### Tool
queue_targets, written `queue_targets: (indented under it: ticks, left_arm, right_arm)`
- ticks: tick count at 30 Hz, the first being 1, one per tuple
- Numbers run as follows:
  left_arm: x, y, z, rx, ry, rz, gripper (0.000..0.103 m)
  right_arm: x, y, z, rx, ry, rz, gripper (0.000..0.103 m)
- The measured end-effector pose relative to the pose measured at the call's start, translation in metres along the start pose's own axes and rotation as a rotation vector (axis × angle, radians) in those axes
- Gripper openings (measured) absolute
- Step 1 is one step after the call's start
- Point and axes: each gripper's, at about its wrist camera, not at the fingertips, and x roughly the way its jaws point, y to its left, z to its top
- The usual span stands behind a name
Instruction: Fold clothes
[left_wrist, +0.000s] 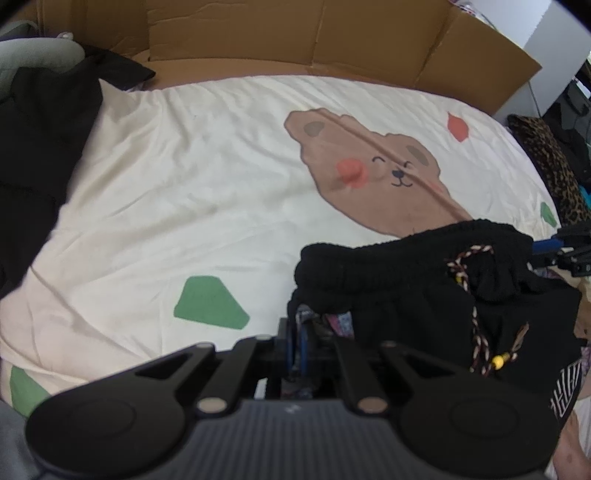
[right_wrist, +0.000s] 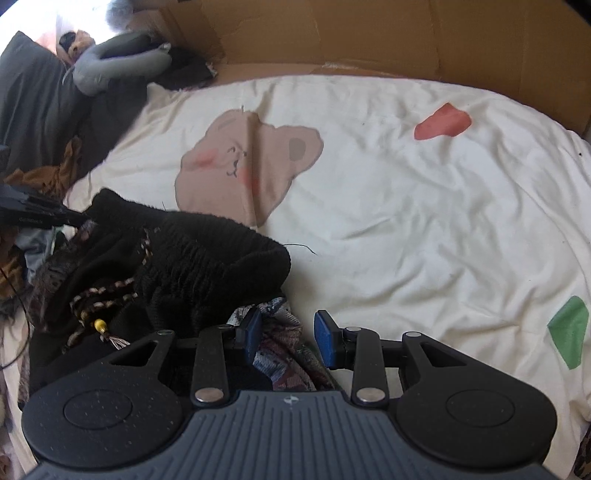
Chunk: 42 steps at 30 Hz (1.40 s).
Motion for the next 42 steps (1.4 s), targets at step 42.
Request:
queue_targets:
  ticks: [42]
  left_arm:
    - [-0.024,-0.009,0.014,0.019,-0.071,0.059,0.004]
  right_arm:
    - [0.012,0.029,0.020,-0.269,-0.007,-0.041,0.004]
